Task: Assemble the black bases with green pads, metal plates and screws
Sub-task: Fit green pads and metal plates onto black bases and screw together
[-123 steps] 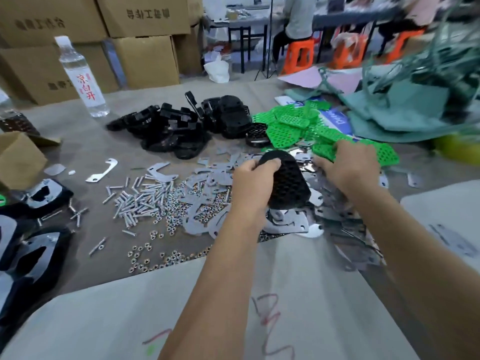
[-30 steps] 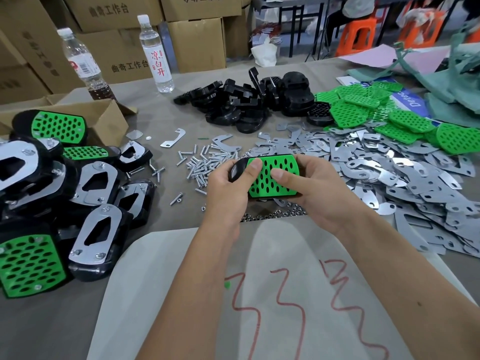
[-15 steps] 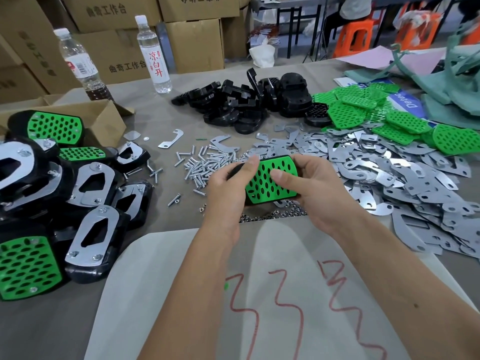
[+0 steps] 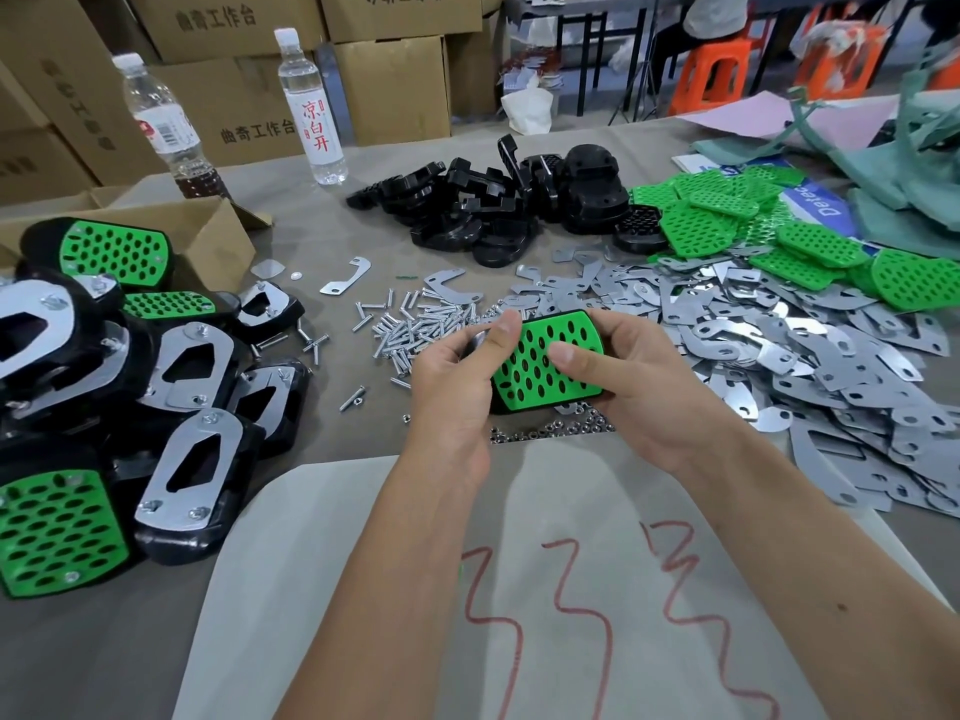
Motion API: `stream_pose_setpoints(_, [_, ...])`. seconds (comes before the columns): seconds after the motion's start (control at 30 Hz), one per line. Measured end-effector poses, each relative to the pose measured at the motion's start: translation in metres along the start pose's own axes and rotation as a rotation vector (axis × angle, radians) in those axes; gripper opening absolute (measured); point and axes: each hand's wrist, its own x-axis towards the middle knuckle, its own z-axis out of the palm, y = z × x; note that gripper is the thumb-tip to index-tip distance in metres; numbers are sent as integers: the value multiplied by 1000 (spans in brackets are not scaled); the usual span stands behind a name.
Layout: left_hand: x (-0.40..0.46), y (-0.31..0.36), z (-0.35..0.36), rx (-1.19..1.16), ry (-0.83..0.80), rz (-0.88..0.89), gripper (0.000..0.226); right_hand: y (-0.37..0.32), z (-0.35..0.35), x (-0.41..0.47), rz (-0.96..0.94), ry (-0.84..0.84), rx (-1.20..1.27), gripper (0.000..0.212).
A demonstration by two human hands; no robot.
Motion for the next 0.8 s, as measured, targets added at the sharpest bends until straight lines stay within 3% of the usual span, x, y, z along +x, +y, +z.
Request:
stream_pose_setpoints(0.4, [4,2,-8,-13,-162,-75,58,1,-5,-2,15,-92,112,34])
stream_pose_setpoints(0.53, [1,3,-1,13,-29,-27,59,1,-3,2,48,-49,54,40])
stream_pose_setpoints(0.63, [4,3,-1,21,107,40,41,4,-4,7,67,28,44,47])
stream_pose_setpoints(0.7, [6,2,-2,36,132,57,31,7,-7,9,37,68,-35,37])
stream_pose_setpoints(0.8, [7,0,-1,50,104,35,38,10,-9,9,-14,101,-132,20])
